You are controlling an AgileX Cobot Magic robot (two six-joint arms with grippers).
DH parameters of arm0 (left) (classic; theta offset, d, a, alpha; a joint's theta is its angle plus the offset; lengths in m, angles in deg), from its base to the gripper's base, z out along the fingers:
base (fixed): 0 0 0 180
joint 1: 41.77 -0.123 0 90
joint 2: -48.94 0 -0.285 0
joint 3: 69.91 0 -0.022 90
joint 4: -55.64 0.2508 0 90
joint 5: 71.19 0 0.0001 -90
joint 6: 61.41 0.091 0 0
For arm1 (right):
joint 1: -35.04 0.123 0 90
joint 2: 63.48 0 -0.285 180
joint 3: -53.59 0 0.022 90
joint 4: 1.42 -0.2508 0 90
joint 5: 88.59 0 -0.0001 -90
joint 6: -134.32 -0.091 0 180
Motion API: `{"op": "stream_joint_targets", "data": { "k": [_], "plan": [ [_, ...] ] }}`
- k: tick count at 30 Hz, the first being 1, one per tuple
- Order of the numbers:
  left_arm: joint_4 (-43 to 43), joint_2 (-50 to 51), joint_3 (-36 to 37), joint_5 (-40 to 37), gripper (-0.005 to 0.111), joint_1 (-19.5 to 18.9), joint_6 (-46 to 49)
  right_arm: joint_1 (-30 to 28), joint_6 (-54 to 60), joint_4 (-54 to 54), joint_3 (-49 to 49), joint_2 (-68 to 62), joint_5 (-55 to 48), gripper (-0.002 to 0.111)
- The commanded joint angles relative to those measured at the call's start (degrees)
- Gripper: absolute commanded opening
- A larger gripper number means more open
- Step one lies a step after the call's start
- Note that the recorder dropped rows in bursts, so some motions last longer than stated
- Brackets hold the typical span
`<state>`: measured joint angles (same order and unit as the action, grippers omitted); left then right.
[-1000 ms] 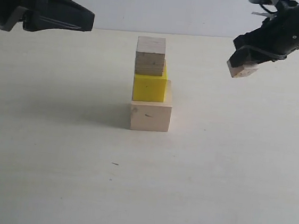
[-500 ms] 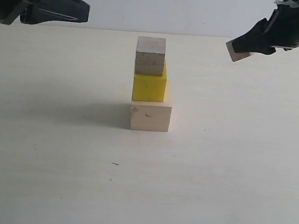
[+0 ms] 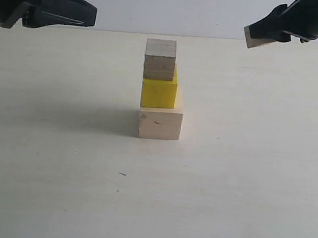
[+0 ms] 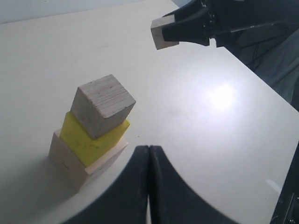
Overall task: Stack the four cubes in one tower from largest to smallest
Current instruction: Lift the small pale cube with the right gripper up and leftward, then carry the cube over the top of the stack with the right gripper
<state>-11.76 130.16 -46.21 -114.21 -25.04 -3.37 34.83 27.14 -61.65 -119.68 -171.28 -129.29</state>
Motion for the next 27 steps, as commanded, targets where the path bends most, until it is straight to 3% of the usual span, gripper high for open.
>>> {"op": "stream_joint_targets", "data": {
  "k": [1, 7, 14, 27],
  "plan": [
    [-0.35, -0.37, 0.16, -1.98, 0.000, -0.16, -0.14, -0.15, 13.71, -11.71, 0.34, -2.09, -1.78, 0.000],
    [-0.35, -0.73, 0.16, -3.72, 0.000, -0.16, -0.14, -0.28, 31.08, -25.11, -1.37, -7.37, -17.50, 0.000],
    [0.06, -2.36, 0.16, -2.98, 0.000, -0.16, -0.26, -0.28, 36.09, -25.71, -6.96, -13.33, -29.06, 0.000],
    [2.56, -2.36, 0.16, -2.66, 0.000, -0.16, -1.56, 0.24, 40.08, -24.79, -10.56, -16.56, -29.27, 0.000]
  ]
}}
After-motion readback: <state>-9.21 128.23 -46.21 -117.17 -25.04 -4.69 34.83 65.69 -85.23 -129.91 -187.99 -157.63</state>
